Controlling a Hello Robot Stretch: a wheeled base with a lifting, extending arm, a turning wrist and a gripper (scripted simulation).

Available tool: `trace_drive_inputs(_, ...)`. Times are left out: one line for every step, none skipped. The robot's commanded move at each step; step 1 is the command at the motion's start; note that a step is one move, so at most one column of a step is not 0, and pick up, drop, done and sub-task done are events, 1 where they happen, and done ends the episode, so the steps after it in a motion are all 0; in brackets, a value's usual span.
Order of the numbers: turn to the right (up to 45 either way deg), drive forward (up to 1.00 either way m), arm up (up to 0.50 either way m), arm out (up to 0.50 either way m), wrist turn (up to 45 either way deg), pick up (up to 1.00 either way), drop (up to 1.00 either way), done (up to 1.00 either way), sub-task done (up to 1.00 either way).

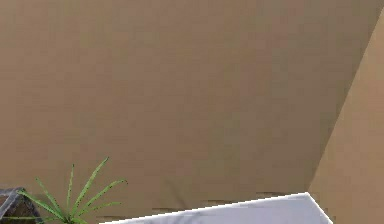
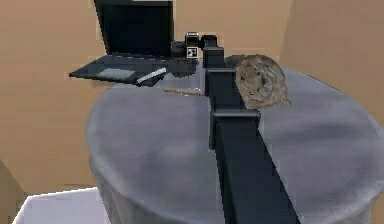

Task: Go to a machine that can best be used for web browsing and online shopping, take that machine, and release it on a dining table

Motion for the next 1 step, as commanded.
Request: trace_drive_inputs(0.0, 0.0, 0.0, 0.0, 45.0, 0.0, 0.0, 0.0, 0.0)
